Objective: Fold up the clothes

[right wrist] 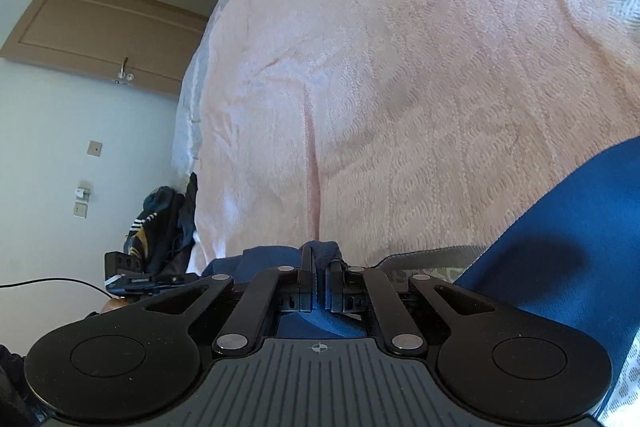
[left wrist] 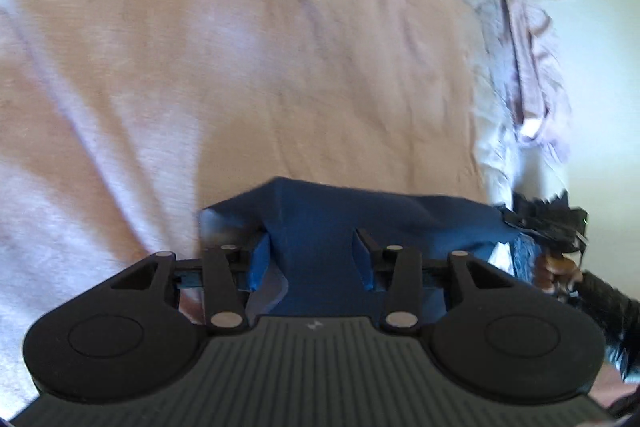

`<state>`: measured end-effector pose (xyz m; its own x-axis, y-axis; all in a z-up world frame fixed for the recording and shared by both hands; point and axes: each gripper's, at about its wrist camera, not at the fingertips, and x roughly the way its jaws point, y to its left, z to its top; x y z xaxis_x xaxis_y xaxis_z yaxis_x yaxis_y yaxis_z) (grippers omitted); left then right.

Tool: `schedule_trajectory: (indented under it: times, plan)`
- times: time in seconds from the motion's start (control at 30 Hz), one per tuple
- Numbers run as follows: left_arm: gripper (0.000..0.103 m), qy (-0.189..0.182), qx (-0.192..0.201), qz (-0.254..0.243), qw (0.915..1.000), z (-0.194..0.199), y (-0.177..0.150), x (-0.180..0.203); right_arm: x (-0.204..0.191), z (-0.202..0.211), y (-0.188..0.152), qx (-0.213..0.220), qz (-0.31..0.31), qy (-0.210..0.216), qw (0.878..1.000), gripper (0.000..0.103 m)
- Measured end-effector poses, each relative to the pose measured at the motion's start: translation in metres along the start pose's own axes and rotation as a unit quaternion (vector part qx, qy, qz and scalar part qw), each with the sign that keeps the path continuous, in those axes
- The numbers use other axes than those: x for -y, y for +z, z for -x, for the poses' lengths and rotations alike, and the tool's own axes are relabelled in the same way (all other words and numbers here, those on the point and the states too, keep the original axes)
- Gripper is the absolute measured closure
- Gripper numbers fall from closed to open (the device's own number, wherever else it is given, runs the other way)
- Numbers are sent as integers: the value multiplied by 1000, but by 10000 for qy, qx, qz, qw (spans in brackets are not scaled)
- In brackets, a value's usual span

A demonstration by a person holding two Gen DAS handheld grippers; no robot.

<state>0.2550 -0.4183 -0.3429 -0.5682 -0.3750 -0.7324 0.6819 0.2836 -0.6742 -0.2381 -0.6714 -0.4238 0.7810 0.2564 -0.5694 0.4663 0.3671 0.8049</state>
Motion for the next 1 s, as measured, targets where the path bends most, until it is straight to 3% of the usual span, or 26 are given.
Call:
schedule_trajectory:
  times: [0.17, 0.3, 0.37, 0.47, 0.53, 0.67, 0.77, 0.83, 1.0]
  plan:
    - [63, 258, 157, 514, 9982, -6, 11, -21, 4, -1, -4, -72, 3, -2, 10000, 101]
    - [63, -39, 27, 1063, 9943, -19, 16, -36, 6, -1, -7, -129, -3, 25, 9999, 101]
    - [65, -225, -10, 1046, 9943, -23, 17, -33, 7, -1, -7, -152, -5, 31, 9999, 101]
    - [103, -159, -63, 678, 9976, -24, 18, -19, 6, -4, -4, -151, 40, 4, 9999, 101]
    - [103, -145, 135, 235, 9995, -8, 15, -2, 1, -3, -1, -75, 117, 76, 9999, 101]
    - [103, -980, 910, -495, 9898, 62, -17, 25, -24, 27, 1, 322, 473, 509, 9971, 101]
    - [103, -787, 791, -658, 9916, 71, -47, 24, -22, 54, -14, 470, 456, 528, 9965, 101]
    - [103, -392, 699, -741, 9940, 64, -57, 20, -13, 52, -24, 334, 376, 425, 9978, 101]
    - [103, -346, 966, -674, 9924, 60, -54, 17, -6, 38, -32, 203, 412, 332, 9984, 101]
